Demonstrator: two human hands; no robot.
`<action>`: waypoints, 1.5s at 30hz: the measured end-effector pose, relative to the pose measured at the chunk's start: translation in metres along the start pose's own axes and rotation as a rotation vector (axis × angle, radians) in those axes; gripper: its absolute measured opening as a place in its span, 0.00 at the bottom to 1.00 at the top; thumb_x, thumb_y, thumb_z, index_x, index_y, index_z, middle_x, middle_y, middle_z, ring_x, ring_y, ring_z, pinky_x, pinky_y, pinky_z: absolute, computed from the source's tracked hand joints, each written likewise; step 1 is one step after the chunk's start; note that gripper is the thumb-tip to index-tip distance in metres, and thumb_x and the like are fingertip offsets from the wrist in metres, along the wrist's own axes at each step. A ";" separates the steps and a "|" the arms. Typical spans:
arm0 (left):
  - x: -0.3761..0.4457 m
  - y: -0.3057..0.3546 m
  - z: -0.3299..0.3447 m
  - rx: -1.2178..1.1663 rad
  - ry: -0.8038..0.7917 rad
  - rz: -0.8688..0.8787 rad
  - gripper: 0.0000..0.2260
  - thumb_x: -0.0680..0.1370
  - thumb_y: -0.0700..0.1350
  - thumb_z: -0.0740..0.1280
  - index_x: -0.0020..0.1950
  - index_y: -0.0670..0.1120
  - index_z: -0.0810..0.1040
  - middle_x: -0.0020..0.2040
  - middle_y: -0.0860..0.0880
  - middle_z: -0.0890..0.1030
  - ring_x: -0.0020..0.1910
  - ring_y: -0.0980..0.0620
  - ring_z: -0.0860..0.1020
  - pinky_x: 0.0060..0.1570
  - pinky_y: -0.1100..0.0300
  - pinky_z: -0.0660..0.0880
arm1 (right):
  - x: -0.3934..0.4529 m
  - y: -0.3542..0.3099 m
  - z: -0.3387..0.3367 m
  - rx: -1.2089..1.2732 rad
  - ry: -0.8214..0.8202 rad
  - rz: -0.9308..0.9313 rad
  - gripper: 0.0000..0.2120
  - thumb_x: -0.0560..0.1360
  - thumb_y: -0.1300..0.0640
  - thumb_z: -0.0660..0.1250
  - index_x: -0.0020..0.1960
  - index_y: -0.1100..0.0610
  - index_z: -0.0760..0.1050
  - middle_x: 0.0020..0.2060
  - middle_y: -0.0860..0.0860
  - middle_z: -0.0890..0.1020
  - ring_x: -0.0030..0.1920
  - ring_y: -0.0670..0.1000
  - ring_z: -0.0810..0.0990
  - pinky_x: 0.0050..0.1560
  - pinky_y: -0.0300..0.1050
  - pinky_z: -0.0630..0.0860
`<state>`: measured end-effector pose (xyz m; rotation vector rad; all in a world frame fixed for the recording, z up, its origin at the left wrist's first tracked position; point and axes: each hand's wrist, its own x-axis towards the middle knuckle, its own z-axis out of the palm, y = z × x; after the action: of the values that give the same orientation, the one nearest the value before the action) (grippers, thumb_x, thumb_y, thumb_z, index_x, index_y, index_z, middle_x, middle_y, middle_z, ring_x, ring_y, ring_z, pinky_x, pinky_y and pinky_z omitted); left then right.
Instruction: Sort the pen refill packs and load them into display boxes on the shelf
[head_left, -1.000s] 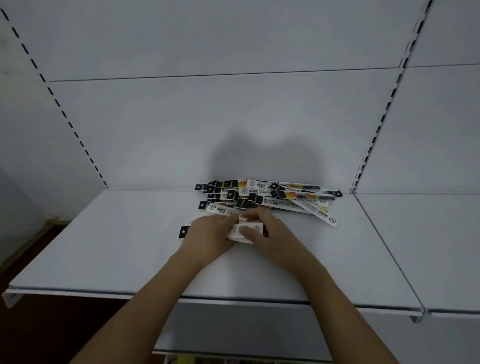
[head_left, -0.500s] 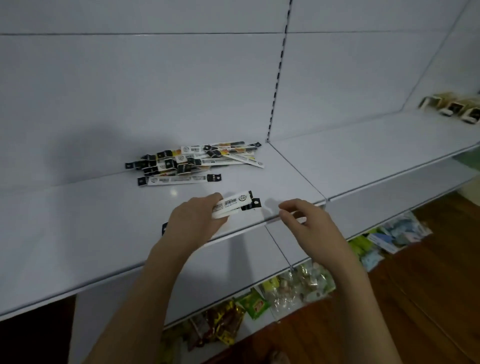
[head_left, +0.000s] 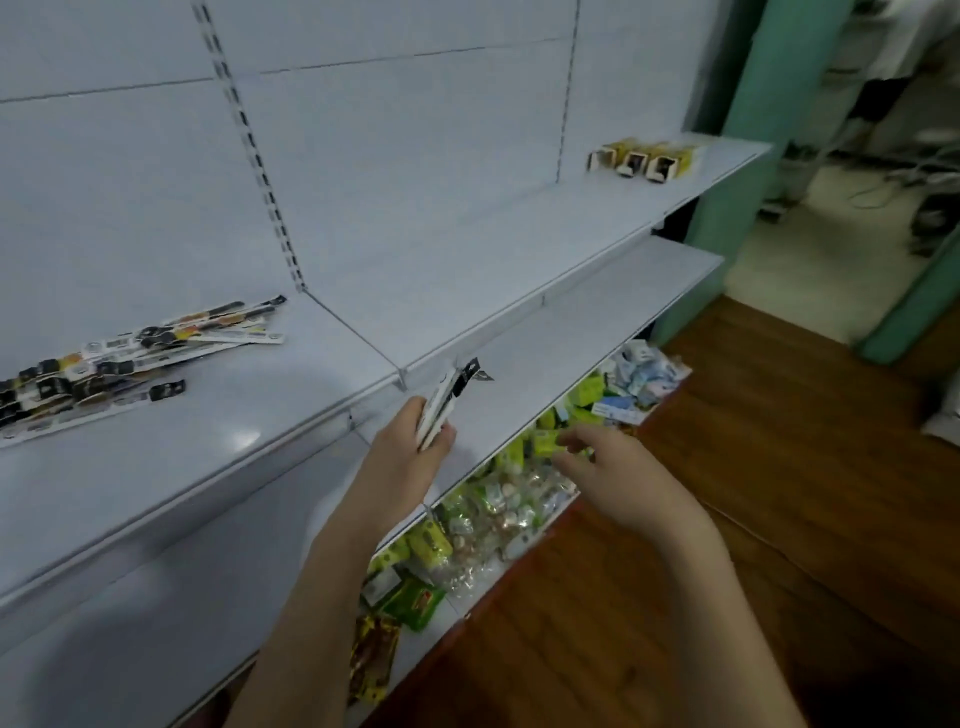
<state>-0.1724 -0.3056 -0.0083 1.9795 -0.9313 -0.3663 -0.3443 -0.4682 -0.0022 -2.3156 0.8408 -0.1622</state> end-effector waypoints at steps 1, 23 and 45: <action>0.006 0.011 0.021 -0.019 -0.022 0.008 0.07 0.81 0.46 0.64 0.47 0.44 0.72 0.36 0.41 0.73 0.32 0.50 0.70 0.32 0.65 0.66 | -0.003 0.017 -0.012 -0.009 0.005 0.023 0.14 0.80 0.45 0.62 0.62 0.50 0.76 0.56 0.48 0.79 0.52 0.49 0.77 0.54 0.49 0.77; 0.298 0.122 0.282 -0.230 -0.183 0.005 0.07 0.81 0.48 0.65 0.46 0.46 0.77 0.30 0.51 0.74 0.28 0.55 0.71 0.32 0.58 0.70 | 0.161 0.276 -0.224 -0.024 0.114 0.398 0.12 0.80 0.44 0.61 0.62 0.44 0.74 0.54 0.43 0.77 0.51 0.44 0.75 0.46 0.40 0.73; 0.592 0.286 0.498 -0.520 0.095 0.047 0.09 0.84 0.46 0.57 0.58 0.46 0.75 0.36 0.47 0.77 0.31 0.50 0.76 0.34 0.60 0.76 | 0.456 0.486 -0.456 0.035 0.056 0.101 0.07 0.81 0.48 0.61 0.52 0.47 0.77 0.45 0.45 0.80 0.44 0.45 0.79 0.47 0.47 0.78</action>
<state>-0.1920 -1.1301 0.0064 1.4838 -0.7308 -0.4340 -0.3898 -1.2749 0.0011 -2.2395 0.9735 -0.1975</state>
